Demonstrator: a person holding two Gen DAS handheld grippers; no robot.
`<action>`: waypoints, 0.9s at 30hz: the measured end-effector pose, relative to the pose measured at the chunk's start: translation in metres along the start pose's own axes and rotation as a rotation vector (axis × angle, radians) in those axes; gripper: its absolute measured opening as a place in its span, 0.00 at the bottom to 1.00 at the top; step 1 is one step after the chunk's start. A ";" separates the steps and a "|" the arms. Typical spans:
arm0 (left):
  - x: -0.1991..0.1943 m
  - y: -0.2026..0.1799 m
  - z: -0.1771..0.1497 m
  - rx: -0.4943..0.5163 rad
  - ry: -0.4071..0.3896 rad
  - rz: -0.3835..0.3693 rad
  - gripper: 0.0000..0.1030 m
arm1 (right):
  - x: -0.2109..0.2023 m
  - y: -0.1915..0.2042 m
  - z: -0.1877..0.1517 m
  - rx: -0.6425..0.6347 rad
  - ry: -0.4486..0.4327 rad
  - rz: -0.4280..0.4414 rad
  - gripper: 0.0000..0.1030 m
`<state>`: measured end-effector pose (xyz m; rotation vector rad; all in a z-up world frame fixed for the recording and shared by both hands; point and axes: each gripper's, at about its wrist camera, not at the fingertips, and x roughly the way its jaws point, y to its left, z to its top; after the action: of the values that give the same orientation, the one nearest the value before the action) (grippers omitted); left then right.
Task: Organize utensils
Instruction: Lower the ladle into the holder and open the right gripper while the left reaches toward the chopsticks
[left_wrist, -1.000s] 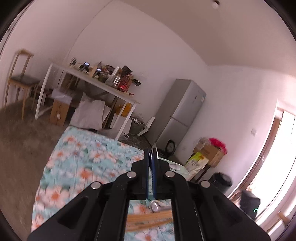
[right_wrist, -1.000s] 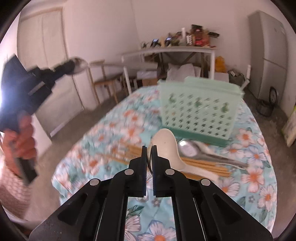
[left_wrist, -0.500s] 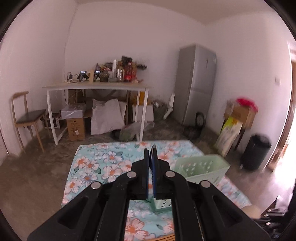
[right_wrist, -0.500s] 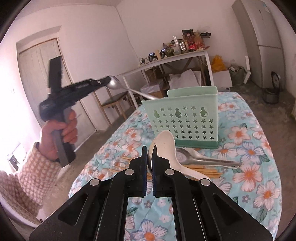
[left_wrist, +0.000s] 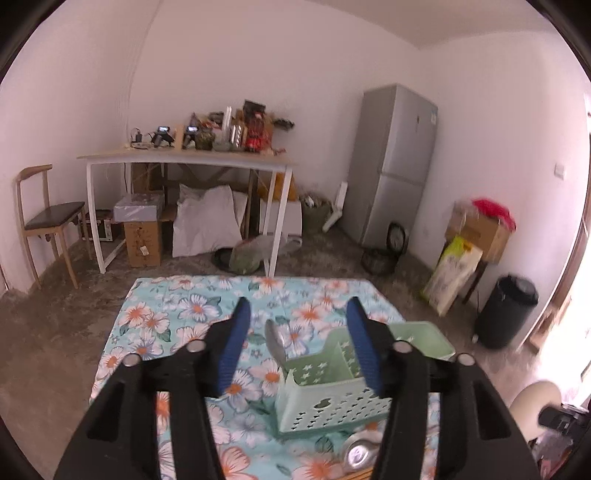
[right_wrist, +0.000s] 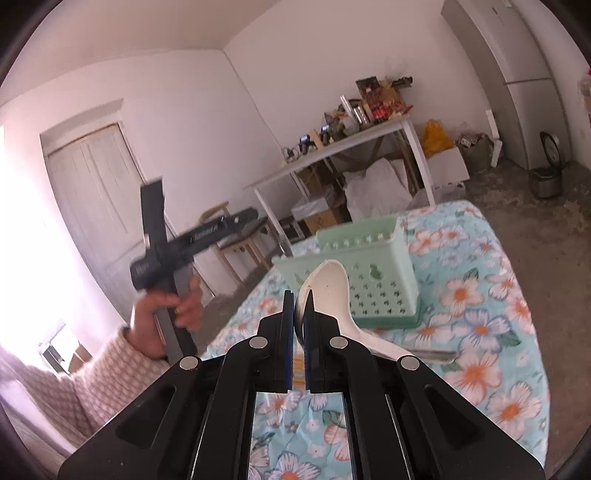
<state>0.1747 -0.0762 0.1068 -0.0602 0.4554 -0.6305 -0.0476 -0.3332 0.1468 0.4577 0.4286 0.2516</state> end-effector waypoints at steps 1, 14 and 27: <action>-0.004 0.000 0.001 -0.003 -0.012 0.000 0.57 | -0.004 0.000 0.005 -0.004 -0.013 0.003 0.03; -0.052 0.033 -0.064 -0.123 0.070 0.002 0.68 | -0.021 0.021 0.101 -0.064 -0.220 0.190 0.03; -0.058 0.049 -0.135 -0.234 0.165 -0.072 0.70 | 0.081 -0.008 0.093 0.004 -0.047 0.089 0.03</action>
<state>0.1031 0.0085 -0.0013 -0.2490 0.6879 -0.6532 0.0670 -0.3487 0.1910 0.4864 0.3628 0.3258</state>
